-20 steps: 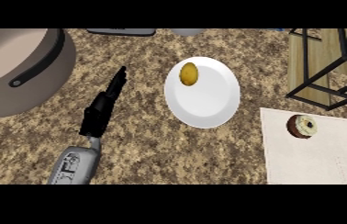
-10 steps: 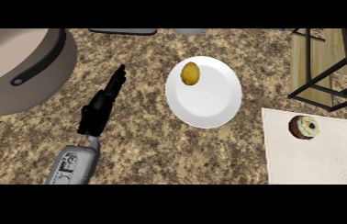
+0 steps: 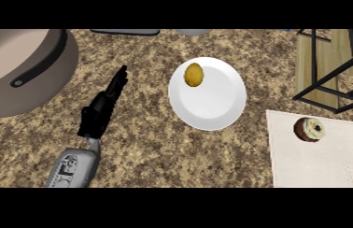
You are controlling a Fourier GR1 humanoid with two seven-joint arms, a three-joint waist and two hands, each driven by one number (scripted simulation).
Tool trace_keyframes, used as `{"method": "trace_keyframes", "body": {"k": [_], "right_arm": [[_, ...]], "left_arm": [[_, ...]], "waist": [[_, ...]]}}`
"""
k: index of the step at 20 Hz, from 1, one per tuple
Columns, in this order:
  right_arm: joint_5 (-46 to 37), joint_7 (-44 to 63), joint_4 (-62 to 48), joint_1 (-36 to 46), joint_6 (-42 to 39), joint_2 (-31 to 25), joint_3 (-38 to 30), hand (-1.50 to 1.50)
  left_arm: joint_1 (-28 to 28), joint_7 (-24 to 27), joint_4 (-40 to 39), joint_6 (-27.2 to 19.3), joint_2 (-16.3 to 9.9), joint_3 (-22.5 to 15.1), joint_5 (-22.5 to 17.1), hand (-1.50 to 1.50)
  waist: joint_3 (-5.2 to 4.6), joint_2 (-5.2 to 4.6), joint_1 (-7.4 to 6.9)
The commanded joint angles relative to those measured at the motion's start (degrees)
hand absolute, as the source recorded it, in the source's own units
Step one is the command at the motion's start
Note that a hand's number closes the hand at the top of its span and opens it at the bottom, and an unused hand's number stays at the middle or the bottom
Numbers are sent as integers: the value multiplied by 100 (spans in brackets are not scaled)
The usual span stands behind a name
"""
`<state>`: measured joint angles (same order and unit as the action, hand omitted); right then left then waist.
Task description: Pick the sweet potato from the placemat and place it in the tiered shelf
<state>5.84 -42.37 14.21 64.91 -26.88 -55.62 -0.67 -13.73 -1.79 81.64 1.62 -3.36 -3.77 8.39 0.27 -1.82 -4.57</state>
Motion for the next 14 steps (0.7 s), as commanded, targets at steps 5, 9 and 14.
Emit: {"method": "trace_keyframes", "body": {"k": [5, 9, 14], "right_arm": [[389, 166, -283, 373, -1352, -227, -344, -150], [954, 1272, -696, 758, -1858, -456, -838, -150], [1259, 2295, -1017, 1087, -1644, -878, -1181, -150]], "left_arm": [[27, 64, 31, 5, -41, 77, -38, 0], [-16, 52, -122, 42, -45, 109, -67, 0], [-133, 39, -121, -91, 107, -13, 55, 0]], "waist": [[4, -2, -12], [-3, -1, 53], [8, -70, -32]]}}
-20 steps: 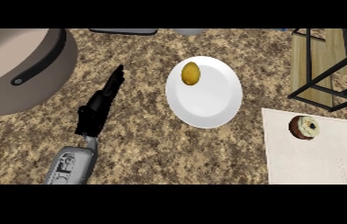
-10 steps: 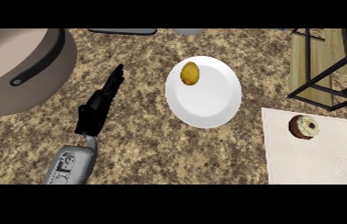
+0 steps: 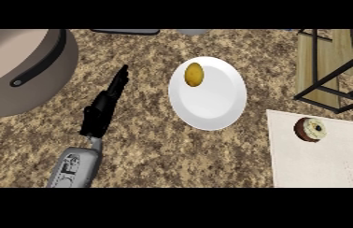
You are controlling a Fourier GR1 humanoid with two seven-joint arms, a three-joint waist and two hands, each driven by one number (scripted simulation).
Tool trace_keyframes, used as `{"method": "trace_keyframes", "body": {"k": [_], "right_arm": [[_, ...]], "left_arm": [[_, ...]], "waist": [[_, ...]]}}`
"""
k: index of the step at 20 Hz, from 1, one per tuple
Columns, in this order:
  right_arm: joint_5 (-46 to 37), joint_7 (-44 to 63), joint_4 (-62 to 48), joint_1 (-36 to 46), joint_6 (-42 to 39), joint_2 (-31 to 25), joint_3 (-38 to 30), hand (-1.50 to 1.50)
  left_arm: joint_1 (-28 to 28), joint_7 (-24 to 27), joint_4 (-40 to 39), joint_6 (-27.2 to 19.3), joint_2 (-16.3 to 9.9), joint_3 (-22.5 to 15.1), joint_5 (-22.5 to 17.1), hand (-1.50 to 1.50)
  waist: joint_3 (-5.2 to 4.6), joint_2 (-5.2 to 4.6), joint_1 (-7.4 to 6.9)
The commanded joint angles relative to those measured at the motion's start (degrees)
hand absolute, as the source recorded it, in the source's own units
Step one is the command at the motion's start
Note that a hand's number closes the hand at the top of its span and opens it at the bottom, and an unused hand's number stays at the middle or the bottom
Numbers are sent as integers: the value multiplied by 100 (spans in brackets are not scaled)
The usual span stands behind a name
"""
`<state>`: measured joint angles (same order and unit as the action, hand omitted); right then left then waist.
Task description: Pick the sweet potato from the placemat and place it in the tiered shelf
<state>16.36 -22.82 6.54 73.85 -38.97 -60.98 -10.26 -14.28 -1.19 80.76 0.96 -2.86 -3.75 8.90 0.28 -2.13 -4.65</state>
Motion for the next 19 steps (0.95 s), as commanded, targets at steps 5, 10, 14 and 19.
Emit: {"method": "trace_keyframes", "body": {"k": [5, 10, 14, 19], "right_arm": [[55, 842, -413, -52, -520, -663, -89, -150], [-181, 846, -255, -218, -706, -964, 128, -150], [-250, 650, -150, -400, -799, -1123, 178, -150], [-306, 640, -79, -543, -964, -1164, 224, -150]], "left_arm": [[-96, -10, 135, -32, 100, -64, -3, 0], [-20, -7, 142, 29, 79, -110, 1, 0], [-102, 33, 161, 16, 31, -81, 31, 0], [-116, 20, 214, 37, 13, -62, 3, 0]], "waist": [[27, -104, -112], [51, -179, -200], [87, -229, -159], [107, -236, -223]]}}
